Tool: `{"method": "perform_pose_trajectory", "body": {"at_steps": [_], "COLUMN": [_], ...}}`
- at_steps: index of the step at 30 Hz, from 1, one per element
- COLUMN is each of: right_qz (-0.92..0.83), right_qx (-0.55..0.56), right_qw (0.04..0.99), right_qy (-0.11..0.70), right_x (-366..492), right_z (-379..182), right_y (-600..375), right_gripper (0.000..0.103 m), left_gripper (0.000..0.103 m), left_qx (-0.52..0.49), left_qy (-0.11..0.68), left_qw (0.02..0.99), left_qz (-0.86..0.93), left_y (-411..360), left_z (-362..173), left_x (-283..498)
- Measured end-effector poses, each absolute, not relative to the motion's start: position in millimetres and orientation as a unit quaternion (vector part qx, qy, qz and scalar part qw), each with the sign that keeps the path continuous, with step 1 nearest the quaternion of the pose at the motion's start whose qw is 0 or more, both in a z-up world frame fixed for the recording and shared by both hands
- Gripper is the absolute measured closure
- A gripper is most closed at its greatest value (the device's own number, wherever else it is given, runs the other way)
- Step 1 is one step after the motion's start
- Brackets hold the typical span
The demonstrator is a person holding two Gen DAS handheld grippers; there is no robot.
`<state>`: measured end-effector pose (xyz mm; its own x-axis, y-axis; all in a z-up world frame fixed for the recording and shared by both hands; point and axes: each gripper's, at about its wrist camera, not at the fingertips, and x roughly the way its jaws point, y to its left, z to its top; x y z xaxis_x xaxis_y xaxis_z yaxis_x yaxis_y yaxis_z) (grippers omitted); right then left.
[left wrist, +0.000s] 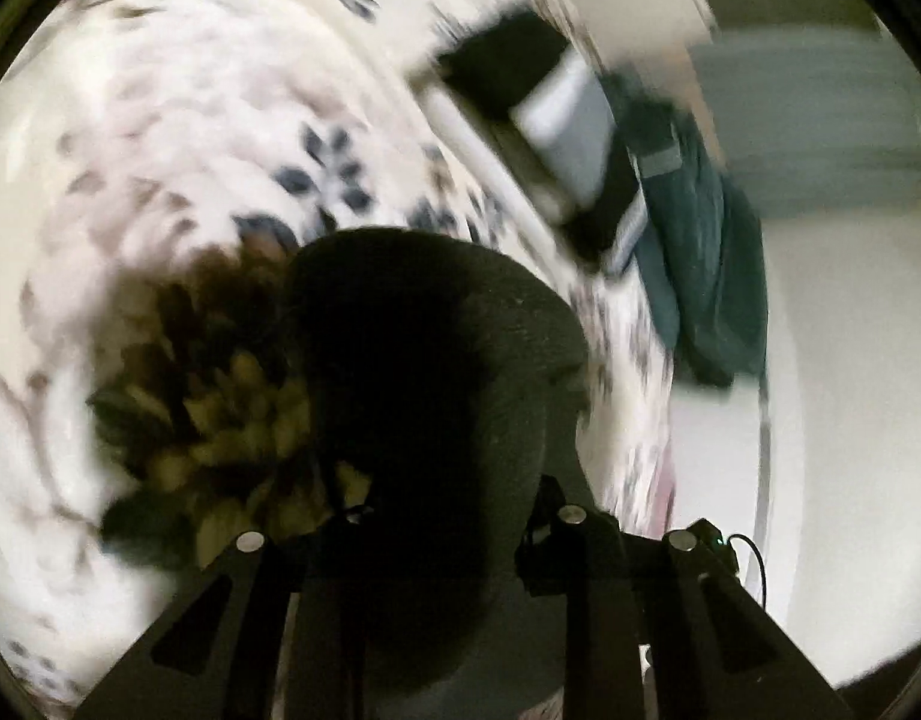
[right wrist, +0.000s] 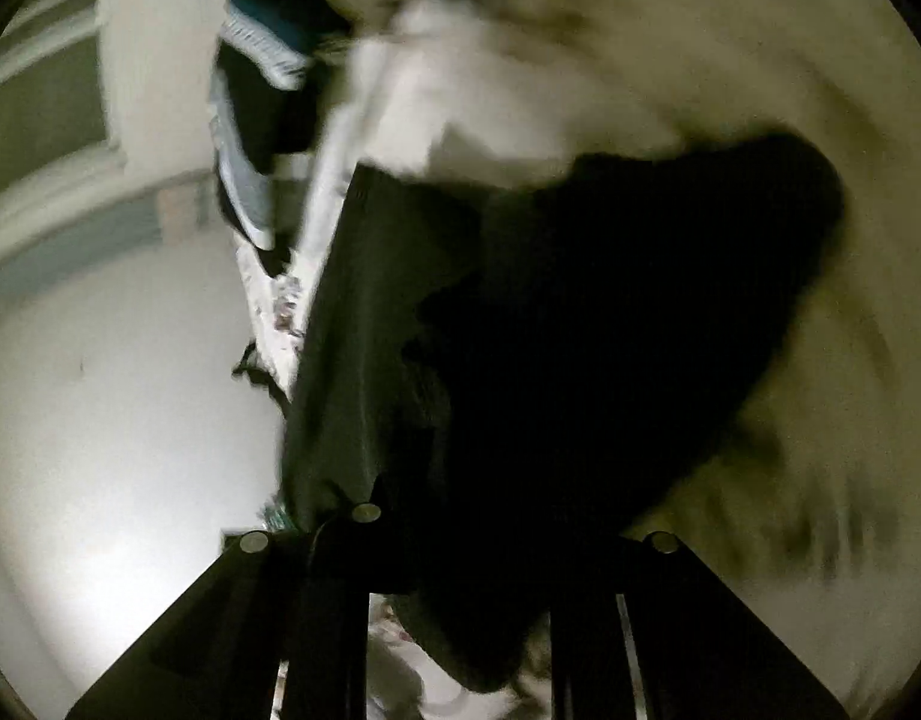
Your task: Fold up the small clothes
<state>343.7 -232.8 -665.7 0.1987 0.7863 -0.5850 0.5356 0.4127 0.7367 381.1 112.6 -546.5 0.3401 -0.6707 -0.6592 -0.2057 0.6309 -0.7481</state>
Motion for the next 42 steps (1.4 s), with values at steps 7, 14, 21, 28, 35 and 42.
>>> {"method": "perform_pose_trajectory", "body": {"at_steps": [7, 14, 21, 28, 35, 42], "right_qz": [0.024, 0.054, 0.071, 0.138, 0.133, 0.104], "right_qx": [0.541, 0.441, 0.327, 0.225, 0.206, 0.151], "right_qw": [0.483, 0.478, 0.548, 0.61, 0.682, 0.659], "right_qy": [0.688, 0.758, 0.767, 0.747, 0.689, 0.73], "right_x": [257.8, 237.5, 267.1, 347.6, 358.8, 379.3], "right_z": [-725.4, -686.8, -629.6, -666.8, -631.1, -644.3], "right_y": [-243.7, -269.0, -272.9, -232.7, -226.9, -245.9], "right_gripper": [0.059, 0.045, 0.045, 0.045, 0.096, 0.095], "left_gripper": [0.05, 0.029, 0.026, 0.0, 0.0, 0.0], "left_qx": [-0.343, -0.397, -0.287, -0.26, -0.233, -0.251], "left_qy": [0.642, 0.564, 0.608, 0.611, 0.592, 0.62], "left_qw": [0.679, 0.723, 0.736, 0.742, 0.759, 0.734], "left_qz": [-0.097, -0.027, 0.076, 0.09, 0.139, 0.12], "left_y": [101.6, 130.9, 147.6, 136.0, 123.8, 125.8], "left_z": [-602.7, -541.8, -581.6, -634.7, -641.5, -633.8], "left_x": [350.5, 277.6, 221.4, 225.6, 222.4, 242.9]}}
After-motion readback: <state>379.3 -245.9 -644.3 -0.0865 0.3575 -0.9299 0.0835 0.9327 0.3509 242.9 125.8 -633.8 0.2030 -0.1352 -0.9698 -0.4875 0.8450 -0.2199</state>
